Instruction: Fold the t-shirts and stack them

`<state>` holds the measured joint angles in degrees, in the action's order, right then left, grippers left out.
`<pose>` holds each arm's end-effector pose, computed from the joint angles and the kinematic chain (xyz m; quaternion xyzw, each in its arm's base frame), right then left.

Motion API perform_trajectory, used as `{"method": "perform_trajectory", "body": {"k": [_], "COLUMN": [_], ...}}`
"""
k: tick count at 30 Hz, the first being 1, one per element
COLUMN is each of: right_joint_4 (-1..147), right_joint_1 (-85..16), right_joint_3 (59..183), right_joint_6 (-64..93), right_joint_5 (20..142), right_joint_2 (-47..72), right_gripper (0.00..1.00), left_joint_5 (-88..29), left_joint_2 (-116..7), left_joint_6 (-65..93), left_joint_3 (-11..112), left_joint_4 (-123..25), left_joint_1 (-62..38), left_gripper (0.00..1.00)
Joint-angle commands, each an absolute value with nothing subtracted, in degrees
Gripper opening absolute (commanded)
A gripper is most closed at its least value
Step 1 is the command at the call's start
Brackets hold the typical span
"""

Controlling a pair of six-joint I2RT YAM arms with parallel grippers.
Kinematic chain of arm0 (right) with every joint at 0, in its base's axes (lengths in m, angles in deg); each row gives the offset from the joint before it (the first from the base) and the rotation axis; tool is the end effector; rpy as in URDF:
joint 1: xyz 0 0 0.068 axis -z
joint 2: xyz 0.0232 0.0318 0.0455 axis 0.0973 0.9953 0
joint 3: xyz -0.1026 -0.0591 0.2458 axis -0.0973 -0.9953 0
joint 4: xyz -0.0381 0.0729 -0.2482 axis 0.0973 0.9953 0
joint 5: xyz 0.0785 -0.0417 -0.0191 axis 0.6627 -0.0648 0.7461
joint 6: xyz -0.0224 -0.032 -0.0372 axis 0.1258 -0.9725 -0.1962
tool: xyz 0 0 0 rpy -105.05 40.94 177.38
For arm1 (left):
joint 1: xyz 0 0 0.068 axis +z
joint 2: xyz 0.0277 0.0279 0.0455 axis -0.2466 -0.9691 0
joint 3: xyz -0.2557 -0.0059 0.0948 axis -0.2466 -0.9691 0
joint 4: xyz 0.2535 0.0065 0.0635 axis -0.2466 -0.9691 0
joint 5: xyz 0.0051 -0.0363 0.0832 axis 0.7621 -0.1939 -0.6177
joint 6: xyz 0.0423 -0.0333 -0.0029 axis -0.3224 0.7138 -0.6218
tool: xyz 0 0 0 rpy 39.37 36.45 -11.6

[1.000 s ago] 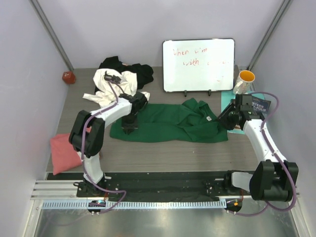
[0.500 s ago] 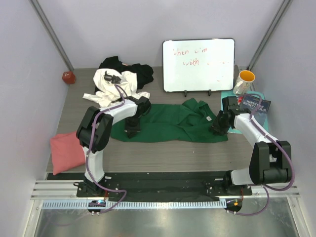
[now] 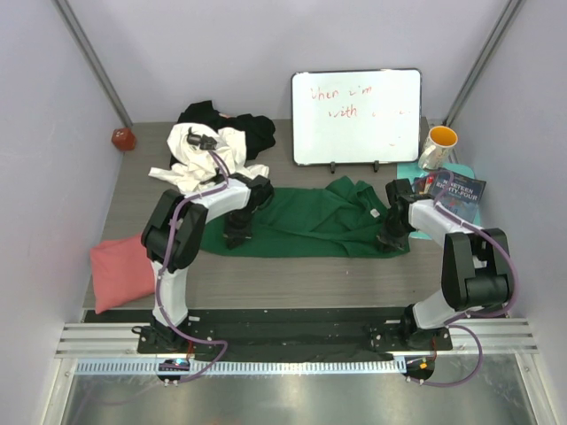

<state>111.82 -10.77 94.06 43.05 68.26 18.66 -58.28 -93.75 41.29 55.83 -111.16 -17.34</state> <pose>0.2578 0.0206 0.1639 0.2634 0.9583 -0.0017 0.1105 0.3035 -0.1722 0.1467 -0.0483 0.9809 0.1812 0.0515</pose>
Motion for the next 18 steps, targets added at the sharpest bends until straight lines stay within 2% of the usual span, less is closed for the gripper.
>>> {"method": "perform_trajectory", "body": {"k": [1, 10, 16, 18], "right_joint_4": [113.6, 113.7, 112.4, 112.4], "right_joint_1": [-10.7, -10.2, -10.1, -10.1], "right_joint_3": [96.3, 98.4, 102.5, 104.9], "right_joint_6": [42.2, 40.2, 40.2, 40.0], "right_joint_5": [61.8, 62.2, 65.3, 65.6], "right_joint_2": [19.1, 21.1, 16.5, 15.5], "right_gripper": [0.19, 0.20, 0.40, 0.42], "left_joint_5": [-60.7, -61.4, -58.8, -58.7], "left_joint_2": [-98.0, -99.7, -97.4, -97.2], "left_joint_6": [43.8, 41.9, 38.5, 38.1], "left_joint_3": [51.9, 53.0, 55.5, 56.7], "left_joint_4": [-109.7, -111.3, -109.6, -109.9], "left_joint_1": [-16.8, -16.7, -16.8, -16.7], "left_gripper": [0.00, 0.00, 0.00, 0.00]}}
